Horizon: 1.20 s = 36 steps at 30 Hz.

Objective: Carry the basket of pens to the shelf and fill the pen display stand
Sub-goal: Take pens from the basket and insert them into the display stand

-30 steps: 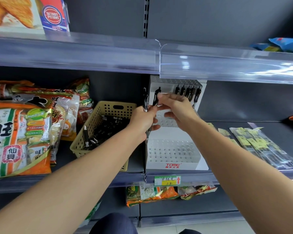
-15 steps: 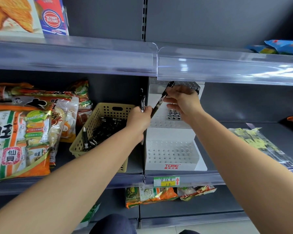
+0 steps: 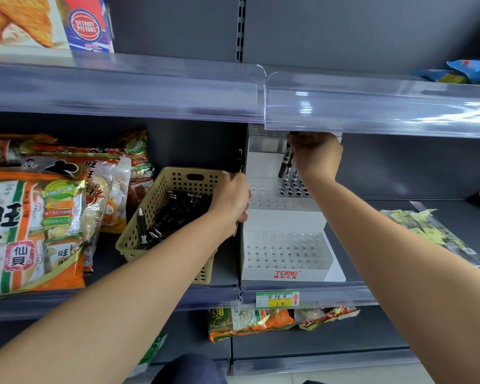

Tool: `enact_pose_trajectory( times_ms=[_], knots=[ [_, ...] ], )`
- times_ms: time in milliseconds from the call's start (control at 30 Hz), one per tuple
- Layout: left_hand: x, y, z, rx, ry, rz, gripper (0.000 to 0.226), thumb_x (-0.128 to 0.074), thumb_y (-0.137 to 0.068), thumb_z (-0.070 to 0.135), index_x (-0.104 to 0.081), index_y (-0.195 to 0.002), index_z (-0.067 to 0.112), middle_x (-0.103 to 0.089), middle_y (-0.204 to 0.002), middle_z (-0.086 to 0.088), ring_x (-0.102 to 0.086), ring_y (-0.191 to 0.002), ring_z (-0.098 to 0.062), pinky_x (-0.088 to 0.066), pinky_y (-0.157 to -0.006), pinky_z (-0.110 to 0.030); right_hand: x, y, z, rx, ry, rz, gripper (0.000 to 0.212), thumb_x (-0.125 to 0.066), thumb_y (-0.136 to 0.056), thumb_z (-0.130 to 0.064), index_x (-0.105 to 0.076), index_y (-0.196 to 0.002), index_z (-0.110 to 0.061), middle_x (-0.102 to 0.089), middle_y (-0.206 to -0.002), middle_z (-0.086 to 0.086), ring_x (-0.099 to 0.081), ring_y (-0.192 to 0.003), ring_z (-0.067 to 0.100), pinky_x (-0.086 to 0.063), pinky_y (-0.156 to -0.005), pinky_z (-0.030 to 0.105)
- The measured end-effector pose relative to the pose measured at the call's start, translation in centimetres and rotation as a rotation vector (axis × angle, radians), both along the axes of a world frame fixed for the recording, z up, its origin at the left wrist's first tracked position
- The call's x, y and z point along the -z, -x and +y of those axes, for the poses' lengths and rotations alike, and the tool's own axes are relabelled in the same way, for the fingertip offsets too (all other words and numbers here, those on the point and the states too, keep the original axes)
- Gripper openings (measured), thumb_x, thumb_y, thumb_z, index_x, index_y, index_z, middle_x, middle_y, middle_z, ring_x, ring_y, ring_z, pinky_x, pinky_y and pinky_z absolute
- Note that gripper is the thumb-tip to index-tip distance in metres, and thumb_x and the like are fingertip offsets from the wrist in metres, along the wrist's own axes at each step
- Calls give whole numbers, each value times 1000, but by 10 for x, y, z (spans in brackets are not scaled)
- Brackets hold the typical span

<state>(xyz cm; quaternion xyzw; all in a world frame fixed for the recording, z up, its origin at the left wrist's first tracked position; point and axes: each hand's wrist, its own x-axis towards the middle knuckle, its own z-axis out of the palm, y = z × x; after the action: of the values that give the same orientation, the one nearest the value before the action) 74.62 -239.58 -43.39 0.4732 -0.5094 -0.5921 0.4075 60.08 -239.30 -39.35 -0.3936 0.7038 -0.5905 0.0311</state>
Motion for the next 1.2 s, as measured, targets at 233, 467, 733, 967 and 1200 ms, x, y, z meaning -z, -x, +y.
enact_pose_trajectory(
  times_ms=[233,467,733,967,1200],
  knots=[
    [6,-1,-4,-25,111,-11,16,-41,-102,24,-51,-107,12,-47,-75,-1,-44,-60,-11,-41,-49,-26,4,1,-7,25,-25,97,11,-68,-83,-22,-76,-88,-18,-75,-88,7,-66,-86,23,-47,-71,26],
    [6,-1,-6,-78,124,23,16,-47,-100,21,-53,-110,11,-50,-77,0,-50,-66,-10,-57,-74,-36,10,-1,-9,27,-116,179,14,-66,-84,-28,-76,-88,-19,-74,-82,7,-67,-79,23,-51,-69,27],
    [8,-5,-7,-89,130,37,12,-49,-99,20,-56,-106,12,-50,-79,1,-51,-64,-8,-57,-72,-34,21,-2,-8,75,-281,223,26,-65,-86,-39,-76,-82,-15,-71,-80,11,-63,-77,28,-42,-60,28],
    [9,-5,-10,-90,140,42,11,-52,-98,19,-57,-105,12,-51,-85,2,-52,-68,-10,-57,-71,-31,23,-2,-12,111,-309,324,41,-55,-92,-43,-73,-77,-10,-68,-73,11,-57,-66,28,-41,-56,27],
    [7,-6,-11,-87,157,40,15,-52,-98,19,-58,-108,10,-51,-86,3,-52,-72,-10,-57,-68,-27,23,0,-15,119,-360,321,36,-57,-90,-39,-71,-74,-8,-63,-68,9,-58,-66,28,-39,-57,25]
  ],
)
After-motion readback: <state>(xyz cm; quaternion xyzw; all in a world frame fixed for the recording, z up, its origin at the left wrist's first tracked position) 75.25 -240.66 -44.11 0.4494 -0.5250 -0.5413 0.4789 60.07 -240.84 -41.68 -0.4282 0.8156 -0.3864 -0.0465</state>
